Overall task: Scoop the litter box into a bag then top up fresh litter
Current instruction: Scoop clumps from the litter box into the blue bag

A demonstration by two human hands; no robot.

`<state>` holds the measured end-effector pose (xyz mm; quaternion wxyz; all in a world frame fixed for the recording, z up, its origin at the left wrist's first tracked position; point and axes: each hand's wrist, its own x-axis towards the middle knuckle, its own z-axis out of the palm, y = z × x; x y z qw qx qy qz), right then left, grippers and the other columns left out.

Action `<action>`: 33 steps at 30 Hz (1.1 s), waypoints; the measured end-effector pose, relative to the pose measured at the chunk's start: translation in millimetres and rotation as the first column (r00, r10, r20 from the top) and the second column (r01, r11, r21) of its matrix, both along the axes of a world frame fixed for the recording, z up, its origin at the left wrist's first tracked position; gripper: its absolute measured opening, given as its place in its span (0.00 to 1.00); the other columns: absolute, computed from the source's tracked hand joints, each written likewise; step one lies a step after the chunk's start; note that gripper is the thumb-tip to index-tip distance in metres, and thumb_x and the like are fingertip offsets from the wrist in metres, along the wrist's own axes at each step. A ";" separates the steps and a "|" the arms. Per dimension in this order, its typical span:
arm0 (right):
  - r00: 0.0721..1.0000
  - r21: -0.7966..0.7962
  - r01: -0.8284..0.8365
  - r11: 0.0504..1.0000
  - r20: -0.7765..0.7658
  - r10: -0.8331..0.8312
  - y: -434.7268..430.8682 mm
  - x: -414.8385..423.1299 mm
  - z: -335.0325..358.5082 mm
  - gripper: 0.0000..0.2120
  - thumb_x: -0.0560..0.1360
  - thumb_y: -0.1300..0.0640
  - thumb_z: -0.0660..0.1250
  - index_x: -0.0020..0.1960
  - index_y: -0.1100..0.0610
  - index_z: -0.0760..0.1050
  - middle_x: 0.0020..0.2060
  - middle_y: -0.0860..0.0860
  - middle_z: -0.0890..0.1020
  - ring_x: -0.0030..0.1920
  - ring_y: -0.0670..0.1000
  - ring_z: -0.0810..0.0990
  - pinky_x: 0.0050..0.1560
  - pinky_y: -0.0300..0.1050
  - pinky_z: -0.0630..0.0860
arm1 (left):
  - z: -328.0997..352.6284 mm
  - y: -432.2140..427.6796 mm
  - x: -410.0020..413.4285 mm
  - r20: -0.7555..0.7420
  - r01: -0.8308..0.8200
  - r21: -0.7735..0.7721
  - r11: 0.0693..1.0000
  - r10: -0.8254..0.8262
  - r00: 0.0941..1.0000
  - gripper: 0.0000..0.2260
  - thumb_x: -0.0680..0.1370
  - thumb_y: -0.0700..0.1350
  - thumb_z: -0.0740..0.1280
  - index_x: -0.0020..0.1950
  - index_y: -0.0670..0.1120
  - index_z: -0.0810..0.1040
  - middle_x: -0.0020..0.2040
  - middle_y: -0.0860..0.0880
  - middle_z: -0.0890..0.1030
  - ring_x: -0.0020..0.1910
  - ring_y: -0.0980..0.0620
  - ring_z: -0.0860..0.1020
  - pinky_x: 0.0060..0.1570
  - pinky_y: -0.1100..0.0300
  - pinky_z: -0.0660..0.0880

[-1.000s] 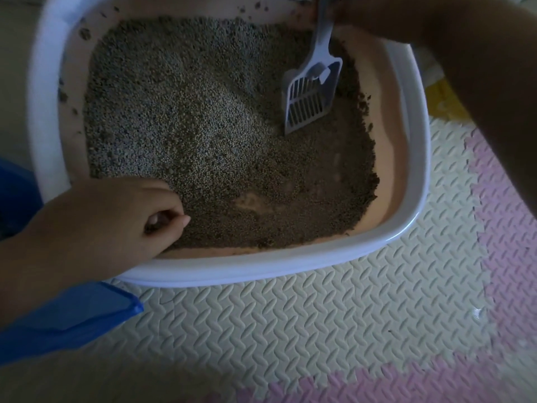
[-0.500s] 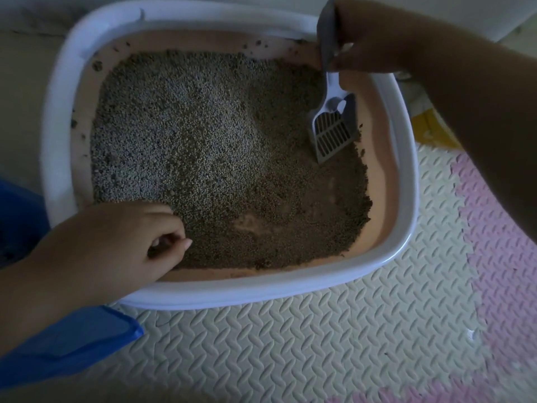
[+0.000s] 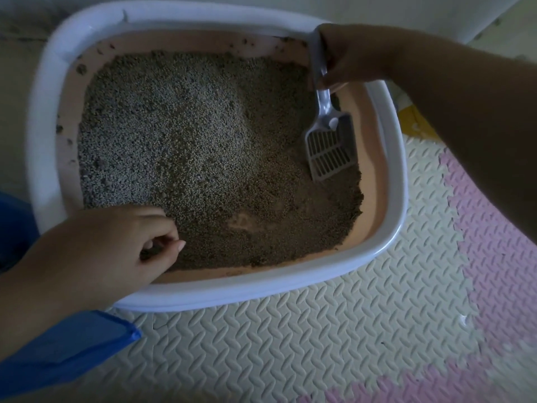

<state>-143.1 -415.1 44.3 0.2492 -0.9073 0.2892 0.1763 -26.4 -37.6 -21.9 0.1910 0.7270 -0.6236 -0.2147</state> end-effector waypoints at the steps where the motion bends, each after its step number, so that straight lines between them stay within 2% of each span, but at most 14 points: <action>1: 1.000 0.005 0.021 1.000 0.006 -0.021 1.4 -1.5 2.1 0.13 0.74 0.64 0.68 0.55 0.56 0.68 0.44 0.42 0.78 0.43 0.41 0.79 0.40 0.34 0.72 | -1.7 0.3 0.0 -0.019 -0.003 -0.001 1.000 0.003 1.000 0.13 0.75 0.62 0.56 0.37 0.59 0.74 0.34 0.62 0.71 0.32 0.63 0.72 0.26 0.57 0.71; 3: 0.997 0.043 0.071 0.997 0.022 -0.072 5.4 -4.8 6.9 0.14 0.74 0.65 0.67 0.55 0.55 0.67 0.44 0.42 0.78 0.44 0.40 0.79 0.40 0.33 0.73 | -5.4 2.2 0.8 -0.055 0.000 -0.005 1.000 0.000 0.998 0.13 0.76 0.63 0.55 0.38 0.60 0.73 0.35 0.61 0.72 0.33 0.62 0.73 0.27 0.55 0.72; 6: 0.990 0.100 0.137 0.985 0.019 -0.140 12.3 -16.8 2.7 0.17 0.74 0.67 0.67 0.60 0.57 0.68 0.49 0.48 0.78 0.43 0.39 0.78 0.38 0.32 0.75 | -8.9 3.5 3.4 -0.084 0.002 0.001 1.000 -0.002 0.996 0.15 0.76 0.66 0.52 0.38 0.61 0.72 0.36 0.61 0.72 0.33 0.61 0.73 0.28 0.54 0.72; 8: 0.990 0.112 0.141 0.984 -0.005 -0.142 22.1 -30.9 -3.8 0.18 0.73 0.67 0.68 0.59 0.54 0.67 0.47 0.48 0.77 0.40 0.37 0.75 0.31 0.26 0.71 | -11.7 4.0 4.7 -0.106 0.013 0.008 1.000 -0.012 0.994 0.16 0.76 0.66 0.52 0.39 0.61 0.72 0.36 0.60 0.72 0.33 0.60 0.73 0.29 0.53 0.72; 10: 0.993 0.090 0.116 0.989 0.013 -0.117 30.7 -43.3 -9.0 0.17 0.73 0.64 0.69 0.55 0.52 0.66 0.44 0.46 0.76 0.42 0.41 0.76 0.33 0.24 0.70 | -12.7 2.5 4.6 -0.105 0.017 0.010 1.000 -0.016 0.994 0.15 0.76 0.65 0.53 0.38 0.60 0.72 0.37 0.60 0.72 0.33 0.60 0.72 0.30 0.53 0.73; 14: 0.991 0.022 0.129 0.991 0.031 -0.129 28.8 -59.0 -7.8 0.22 0.71 0.59 0.72 0.61 0.51 0.67 0.50 0.47 0.78 0.51 0.48 0.77 0.50 0.44 0.73 | -10.6 -0.3 0.8 -0.110 0.021 -0.004 1.000 -0.021 0.994 0.15 0.76 0.63 0.55 0.36 0.57 0.74 0.37 0.59 0.72 0.32 0.59 0.72 0.31 0.55 0.72; 16: 0.981 0.031 0.195 0.980 0.016 -0.195 25.4 -67.3 -6.3 0.20 0.69 0.58 0.73 0.55 0.48 0.68 0.48 0.48 0.79 0.51 0.51 0.79 0.54 0.52 0.77 | -9.2 -0.3 -0.3 -0.112 0.013 -0.020 1.000 -0.016 0.994 0.16 0.76 0.63 0.55 0.35 0.57 0.74 0.33 0.58 0.72 0.31 0.59 0.73 0.30 0.53 0.72; 19: 0.959 0.091 0.279 0.956 0.016 -0.282 29.2 -75.9 -9.8 0.19 0.68 0.60 0.73 0.52 0.50 0.68 0.46 0.51 0.80 0.48 0.52 0.82 0.52 0.55 0.79 | -9.7 0.0 1.0 -0.129 0.005 -0.036 0.999 -0.009 0.992 0.17 0.76 0.64 0.54 0.36 0.58 0.74 0.33 0.58 0.71 0.31 0.59 0.73 0.29 0.52 0.72; 22: 0.950 0.137 0.311 0.940 -0.017 -0.312 39.1 -74.6 -15.1 0.17 0.70 0.63 0.72 0.54 0.54 0.68 0.45 0.51 0.78 0.44 0.48 0.81 0.46 0.47 0.79 | -11.8 0.2 1.5 -0.142 0.006 -0.047 0.999 -0.012 0.990 0.17 0.77 0.64 0.54 0.36 0.58 0.74 0.32 0.58 0.72 0.31 0.58 0.73 0.30 0.51 0.73; 27: 0.848 0.260 0.515 0.817 -0.016 -0.529 55.2 -69.8 -22.6 0.27 0.71 0.71 0.68 0.67 0.59 0.63 0.50 0.56 0.73 0.48 0.54 0.80 0.44 0.48 0.82 | -14.2 1.1 3.7 -0.164 0.016 -0.048 0.999 -0.024 0.986 0.18 0.77 0.65 0.54 0.36 0.57 0.75 0.35 0.58 0.72 0.32 0.59 0.73 0.31 0.50 0.73; 29: 0.808 0.278 0.572 0.771 -0.028 -0.589 57.0 -70.9 -26.9 0.26 0.72 0.72 0.66 0.67 0.60 0.64 0.48 0.55 0.72 0.50 0.55 0.78 0.46 0.50 0.82 | -13.9 1.5 3.5 -0.144 0.018 -0.055 0.998 -0.026 0.989 0.19 0.77 0.65 0.53 0.36 0.57 0.75 0.35 0.58 0.72 0.32 0.59 0.73 0.31 0.51 0.73; 33: 0.709 0.311 0.682 0.662 -0.058 -0.703 56.2 -77.7 -37.0 0.22 0.71 0.72 0.67 0.63 0.62 0.68 0.53 0.61 0.76 0.47 0.56 0.81 0.43 0.50 0.82 | -9.0 0.5 2.2 -0.119 0.028 -0.066 0.997 -0.036 0.992 0.18 0.77 0.64 0.53 0.36 0.58 0.75 0.36 0.61 0.71 0.32 0.60 0.72 0.30 0.54 0.72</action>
